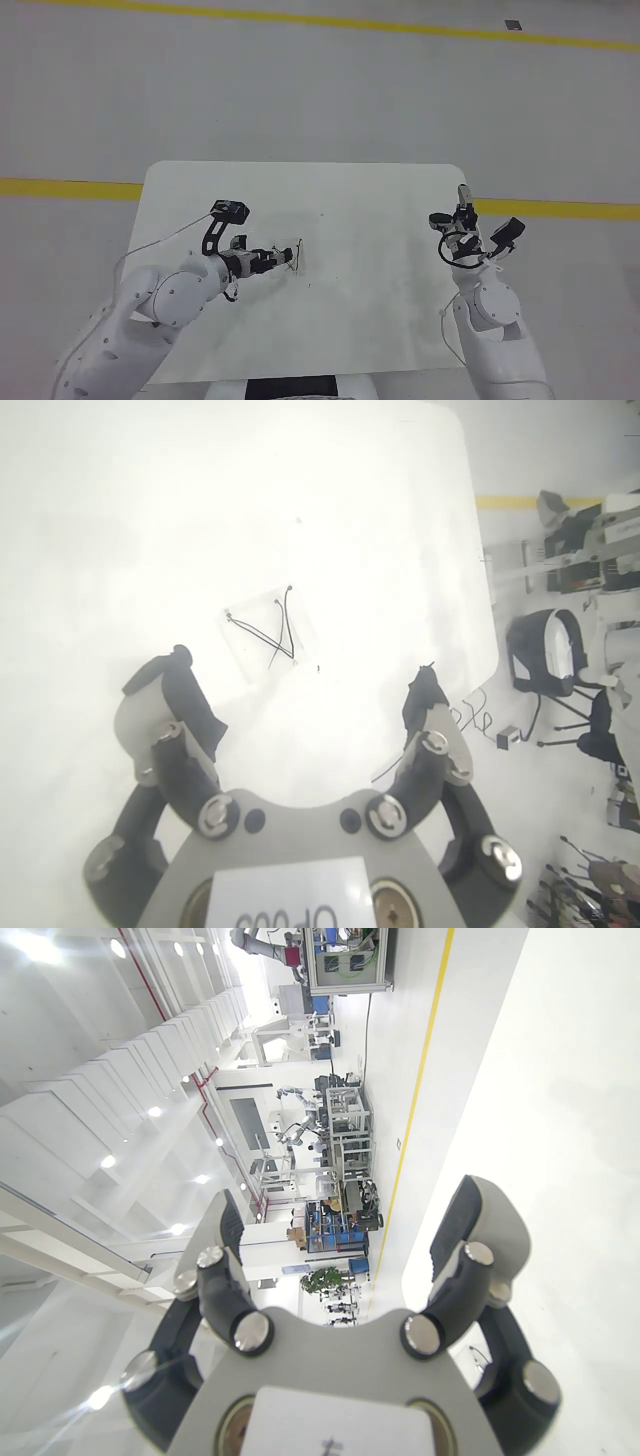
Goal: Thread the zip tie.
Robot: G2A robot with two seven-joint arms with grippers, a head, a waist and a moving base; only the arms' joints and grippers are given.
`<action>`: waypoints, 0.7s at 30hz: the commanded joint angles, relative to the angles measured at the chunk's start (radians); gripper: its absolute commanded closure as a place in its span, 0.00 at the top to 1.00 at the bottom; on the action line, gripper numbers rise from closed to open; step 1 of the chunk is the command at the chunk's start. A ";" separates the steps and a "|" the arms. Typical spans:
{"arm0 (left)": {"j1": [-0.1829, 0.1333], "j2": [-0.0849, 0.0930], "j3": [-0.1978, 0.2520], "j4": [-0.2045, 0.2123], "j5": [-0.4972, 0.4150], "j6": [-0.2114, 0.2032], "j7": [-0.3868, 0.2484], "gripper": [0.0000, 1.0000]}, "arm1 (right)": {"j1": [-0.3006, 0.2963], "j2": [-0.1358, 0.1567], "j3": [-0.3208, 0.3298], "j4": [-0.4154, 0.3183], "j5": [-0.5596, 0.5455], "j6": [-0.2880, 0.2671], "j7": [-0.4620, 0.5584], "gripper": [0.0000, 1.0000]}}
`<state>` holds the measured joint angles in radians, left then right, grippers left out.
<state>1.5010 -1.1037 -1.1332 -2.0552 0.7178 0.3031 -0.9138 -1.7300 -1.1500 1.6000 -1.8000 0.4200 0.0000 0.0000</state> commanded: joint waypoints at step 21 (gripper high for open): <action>-0.133 -0.035 0.157 0.097 0.113 0.037 -0.060 1.00 | 0.000 0.000 0.000 0.000 0.000 0.000 0.000 1.00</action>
<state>1.3858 -1.1334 -0.9922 -1.9733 0.8253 0.3380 -0.9604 -1.7300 -1.1500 1.6000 -1.8000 0.4200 0.0000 0.0000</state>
